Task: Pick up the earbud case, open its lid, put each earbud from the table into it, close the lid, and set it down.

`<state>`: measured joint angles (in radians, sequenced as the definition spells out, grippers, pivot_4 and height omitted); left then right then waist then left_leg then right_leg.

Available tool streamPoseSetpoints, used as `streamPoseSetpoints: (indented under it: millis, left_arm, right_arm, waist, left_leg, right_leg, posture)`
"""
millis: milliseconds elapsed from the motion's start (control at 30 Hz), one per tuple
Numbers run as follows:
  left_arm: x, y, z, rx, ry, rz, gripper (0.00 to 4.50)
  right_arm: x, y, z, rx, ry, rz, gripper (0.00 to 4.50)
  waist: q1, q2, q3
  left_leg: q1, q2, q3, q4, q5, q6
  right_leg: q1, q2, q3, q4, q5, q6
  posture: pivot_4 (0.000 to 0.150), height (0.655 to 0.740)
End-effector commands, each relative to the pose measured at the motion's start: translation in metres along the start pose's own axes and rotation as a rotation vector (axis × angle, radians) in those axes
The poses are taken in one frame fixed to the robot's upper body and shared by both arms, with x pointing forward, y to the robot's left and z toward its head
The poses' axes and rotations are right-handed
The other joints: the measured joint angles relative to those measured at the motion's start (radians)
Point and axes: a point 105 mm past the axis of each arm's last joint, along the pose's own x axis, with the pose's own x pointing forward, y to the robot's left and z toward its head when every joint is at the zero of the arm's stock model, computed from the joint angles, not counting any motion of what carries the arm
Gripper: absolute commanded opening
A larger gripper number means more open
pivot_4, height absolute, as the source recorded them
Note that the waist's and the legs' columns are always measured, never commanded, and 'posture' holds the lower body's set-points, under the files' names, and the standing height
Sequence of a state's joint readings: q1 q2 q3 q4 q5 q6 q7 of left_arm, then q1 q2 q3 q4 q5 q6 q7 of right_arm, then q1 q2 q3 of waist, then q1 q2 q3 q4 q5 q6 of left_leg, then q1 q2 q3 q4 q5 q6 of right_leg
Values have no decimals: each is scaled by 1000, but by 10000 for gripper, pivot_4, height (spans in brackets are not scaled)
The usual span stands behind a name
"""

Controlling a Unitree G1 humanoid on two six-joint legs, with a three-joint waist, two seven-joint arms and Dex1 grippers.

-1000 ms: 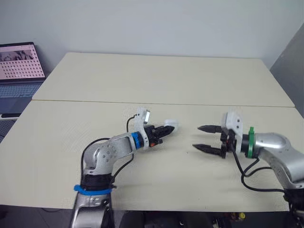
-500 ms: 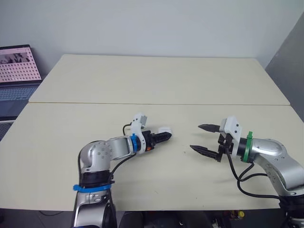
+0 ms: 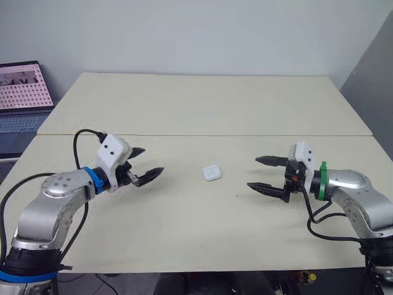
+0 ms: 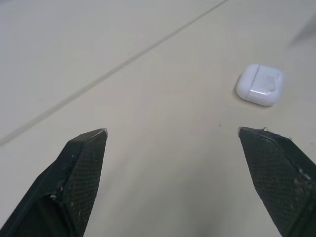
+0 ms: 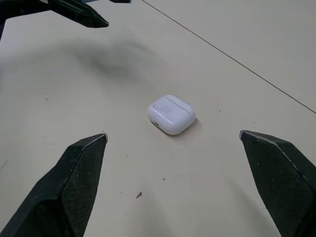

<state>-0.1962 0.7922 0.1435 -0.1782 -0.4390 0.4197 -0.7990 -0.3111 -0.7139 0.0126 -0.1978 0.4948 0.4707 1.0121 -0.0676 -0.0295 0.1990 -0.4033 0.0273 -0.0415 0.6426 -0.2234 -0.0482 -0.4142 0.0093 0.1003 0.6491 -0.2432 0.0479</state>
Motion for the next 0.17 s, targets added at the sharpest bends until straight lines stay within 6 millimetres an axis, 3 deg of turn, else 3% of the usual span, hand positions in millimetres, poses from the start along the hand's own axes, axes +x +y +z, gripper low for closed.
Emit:
streamPoseSetpoints:
  millis: [33, 167]
  left_arm:
    - [2, 6, 12, 54, -75, 28, 44707]
    - [7, 6, 8, 82, -60, 35, 44707]
  right_arm:
    - [-5, -8, 15, -30, -27, -26, 45000]
    - [-5, -10, 14, -31, -19, -29, 45000]
  waist:
    - [9, 0, 0]
    - [15, 0, 0]
  left_leg:
    - [-2, 0, 0, 0, -1, 0]
    - [-11, 0, -3, 0, -1, 0]
  right_leg:
    - [0, 0, 0, -2, 1, 1]
    - [-9, 1, -2, -1, 5, 9]
  posture:
    - [1500, 7400]
    - [1500, 7400]
